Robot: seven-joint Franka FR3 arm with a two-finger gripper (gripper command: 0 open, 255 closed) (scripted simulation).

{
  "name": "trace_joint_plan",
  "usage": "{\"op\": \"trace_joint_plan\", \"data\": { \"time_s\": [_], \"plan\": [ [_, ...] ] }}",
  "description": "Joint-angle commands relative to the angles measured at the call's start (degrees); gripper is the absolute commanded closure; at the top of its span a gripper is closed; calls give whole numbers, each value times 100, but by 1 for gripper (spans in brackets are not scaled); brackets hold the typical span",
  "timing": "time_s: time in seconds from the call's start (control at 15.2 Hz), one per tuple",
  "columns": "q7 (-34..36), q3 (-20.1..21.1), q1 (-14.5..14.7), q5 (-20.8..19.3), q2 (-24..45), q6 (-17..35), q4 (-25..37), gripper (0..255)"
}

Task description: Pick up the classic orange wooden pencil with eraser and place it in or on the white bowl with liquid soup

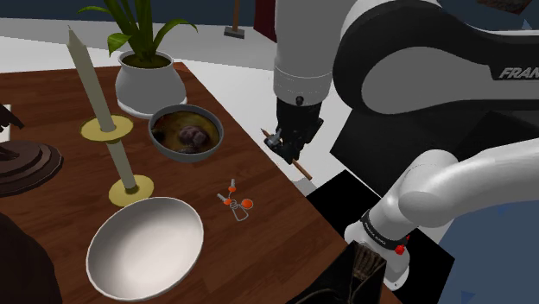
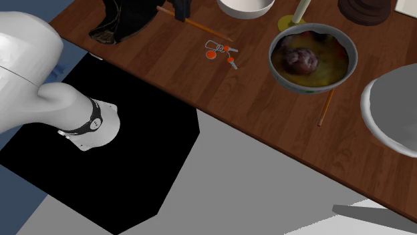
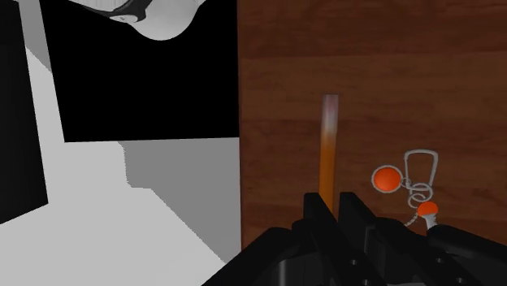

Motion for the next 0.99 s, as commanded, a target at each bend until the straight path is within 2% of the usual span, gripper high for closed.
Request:
{"op": "trace_joint_plan", "data": {
  "time_s": [0.0,0.53,0.73,0.92],
  "plan": [
    [21,48,-113,-100,232,5,218,255],
    [542,670,-836,-1136,2314,126,1900,255],
    [857,878,-914,-1707,3220,-16,2678,255],
    [1161,972,-777,-2339,4173,-290,3566,255]
  ]
}}
